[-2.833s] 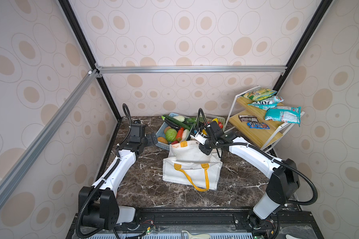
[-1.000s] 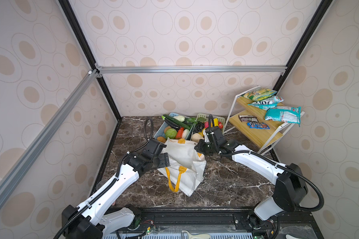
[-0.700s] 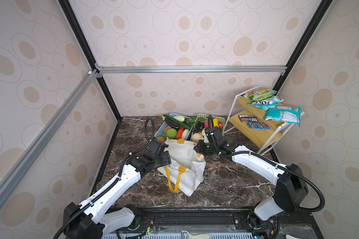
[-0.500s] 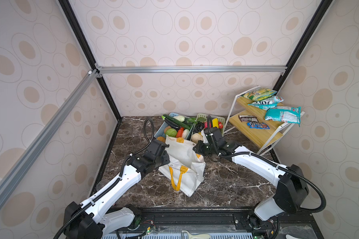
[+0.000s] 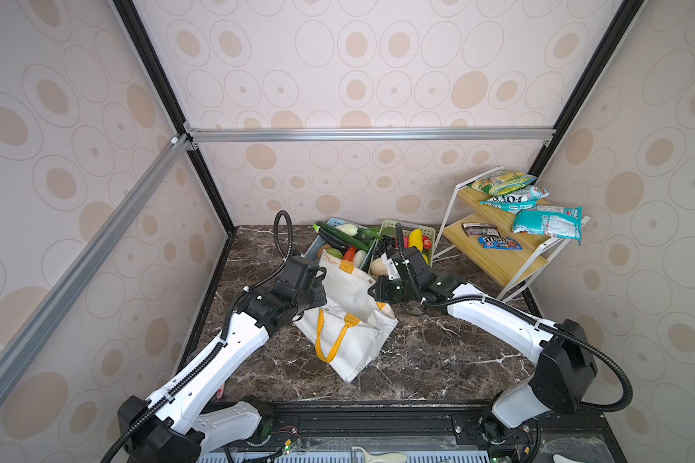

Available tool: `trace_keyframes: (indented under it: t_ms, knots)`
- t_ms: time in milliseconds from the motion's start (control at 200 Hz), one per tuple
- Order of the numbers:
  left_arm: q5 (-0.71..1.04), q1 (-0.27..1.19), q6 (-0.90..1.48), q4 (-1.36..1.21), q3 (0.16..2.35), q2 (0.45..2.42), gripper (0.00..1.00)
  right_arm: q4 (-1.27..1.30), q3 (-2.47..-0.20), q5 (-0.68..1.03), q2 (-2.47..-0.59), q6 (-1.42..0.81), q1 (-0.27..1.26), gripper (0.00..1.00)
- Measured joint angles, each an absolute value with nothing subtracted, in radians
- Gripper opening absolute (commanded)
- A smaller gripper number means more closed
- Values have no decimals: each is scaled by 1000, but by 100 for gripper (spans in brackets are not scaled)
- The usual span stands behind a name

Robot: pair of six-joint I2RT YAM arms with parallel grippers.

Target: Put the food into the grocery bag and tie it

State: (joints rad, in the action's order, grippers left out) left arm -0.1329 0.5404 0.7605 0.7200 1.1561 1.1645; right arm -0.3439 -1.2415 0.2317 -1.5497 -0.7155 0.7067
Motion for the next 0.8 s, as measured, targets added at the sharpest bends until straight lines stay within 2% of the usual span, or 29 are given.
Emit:
trace_keyframes:
  t_ms: [380,800]
  knots:
    - [-27,427,538,752,1171,1252,5,-384,-1236,222,-1517,-667,772,9]
    - [-7,398,449,736,1167,1288,1,-403,-1221,261,-1464,-624,774,37]
